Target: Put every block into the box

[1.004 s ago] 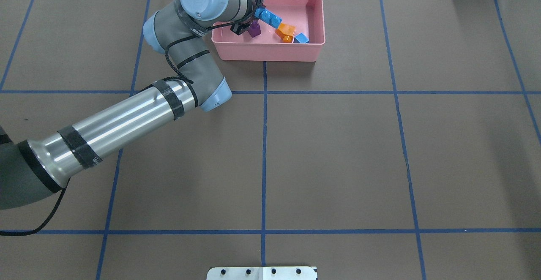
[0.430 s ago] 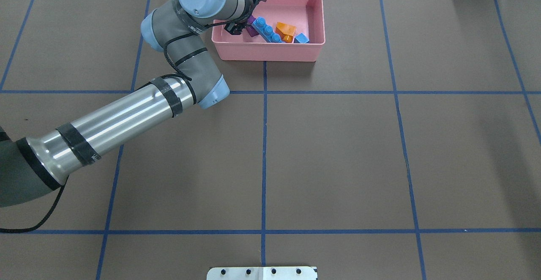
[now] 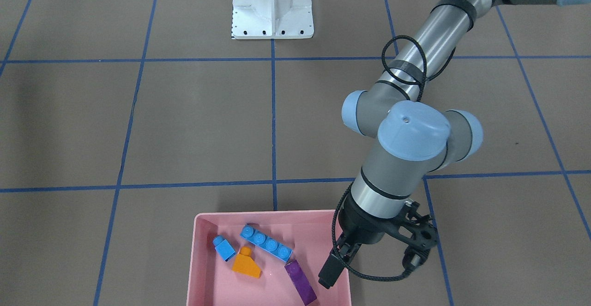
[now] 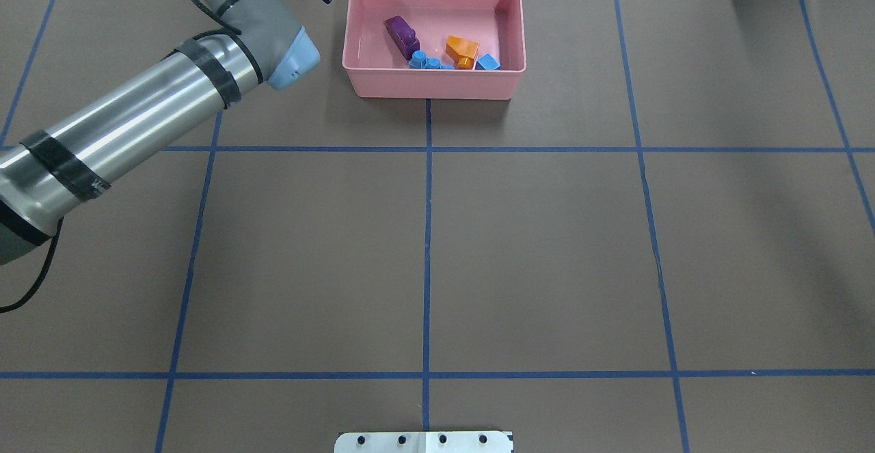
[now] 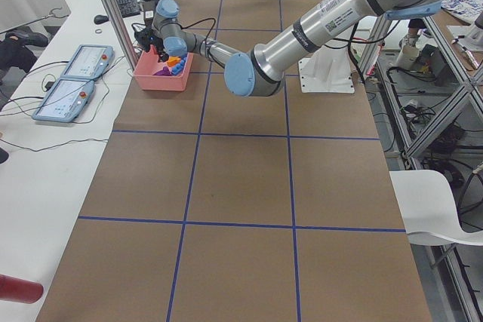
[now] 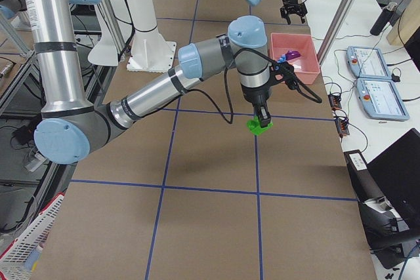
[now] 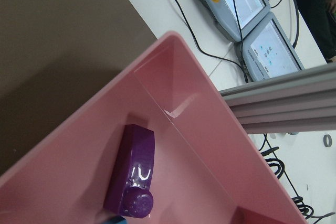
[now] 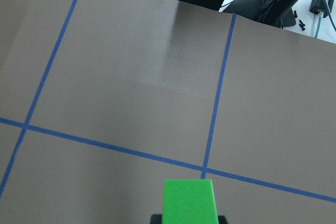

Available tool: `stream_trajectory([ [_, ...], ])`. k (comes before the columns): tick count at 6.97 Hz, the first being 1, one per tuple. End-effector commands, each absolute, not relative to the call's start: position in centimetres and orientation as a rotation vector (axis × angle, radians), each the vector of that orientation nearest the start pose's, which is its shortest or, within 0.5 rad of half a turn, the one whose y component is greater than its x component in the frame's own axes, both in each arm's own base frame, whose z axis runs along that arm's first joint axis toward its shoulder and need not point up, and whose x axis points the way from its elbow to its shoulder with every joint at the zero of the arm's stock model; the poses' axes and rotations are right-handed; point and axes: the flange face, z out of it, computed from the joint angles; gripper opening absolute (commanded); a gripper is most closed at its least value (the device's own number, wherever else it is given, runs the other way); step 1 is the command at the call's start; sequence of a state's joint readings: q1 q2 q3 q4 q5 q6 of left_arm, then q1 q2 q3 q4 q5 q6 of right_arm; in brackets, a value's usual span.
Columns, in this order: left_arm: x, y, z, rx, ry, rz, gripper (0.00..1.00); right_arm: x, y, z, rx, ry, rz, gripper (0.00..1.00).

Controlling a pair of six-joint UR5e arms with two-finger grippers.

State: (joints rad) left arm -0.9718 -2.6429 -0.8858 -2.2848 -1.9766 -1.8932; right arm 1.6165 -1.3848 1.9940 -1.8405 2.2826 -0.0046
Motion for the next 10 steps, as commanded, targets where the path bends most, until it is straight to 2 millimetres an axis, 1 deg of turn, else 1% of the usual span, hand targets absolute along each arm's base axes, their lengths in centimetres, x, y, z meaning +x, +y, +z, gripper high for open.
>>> stream_trajectory([
  [1, 33.6, -78.2, 18.0, 0.0, 1.134, -0.804, 1.0, 1.4, -54.7, 32.9, 0.316, -0.774, -0.046, 0.0],
  [2, 28.9, -77.6, 19.9, 0.073, 1.089, -0.68, 1.0, -3.8, -56.7, 29.2, 0.29, -0.815, -0.025, 0.0],
  [3, 27.0, -77.2, 20.4, 0.129, 0.994, -0.535, 1.0, -9.3, -58.7, 25.0, 0.262, -0.851, -0.013, 0.0],
  [4, 26.2, -77.4, 21.1, 0.154, 0.923, -0.445, 1.0, -14.5, -60.0, 21.4, 0.235, -0.864, 0.01, 0.0],
  [5, 25.0, -77.4, 23.9, 0.168, 0.894, -0.407, 1.0, -19.7, -62.8, 17.5, 0.256, -0.854, 0.015, 0.0],
  [6, 23.8, -77.3, 25.4, 0.213, 0.869, -0.329, 1.0, -25.9, -65.2, 15.3, 0.27, -0.857, 0.078, 0.0],
  [7, 22.6, -76.0, 28.7, 0.265, 0.82, -0.26, 1.0, -31.4, -67.6, 15.3, 0.301, -0.887, 0.129, 0.0],
  [8, 21.5, -74.3, 31.6, 0.303, 0.786, -0.181, 1.0, -36.1, -70.4, 15.8, 0.319, -0.925, 0.175, 0.0],
  [9, 19.8, -73.3, 33.4, 0.33, 0.765, -0.119, 1.0, -40.2, -72.5, 15.8, 0.333, -0.911, 0.195, 0.0],
  [10, 19.3, -72.4, 34.9, 0.341, 0.751, -0.074, 1.0, -43.0, -72.6, 16.9, 0.333, -0.896, 0.184, 0.0],
])
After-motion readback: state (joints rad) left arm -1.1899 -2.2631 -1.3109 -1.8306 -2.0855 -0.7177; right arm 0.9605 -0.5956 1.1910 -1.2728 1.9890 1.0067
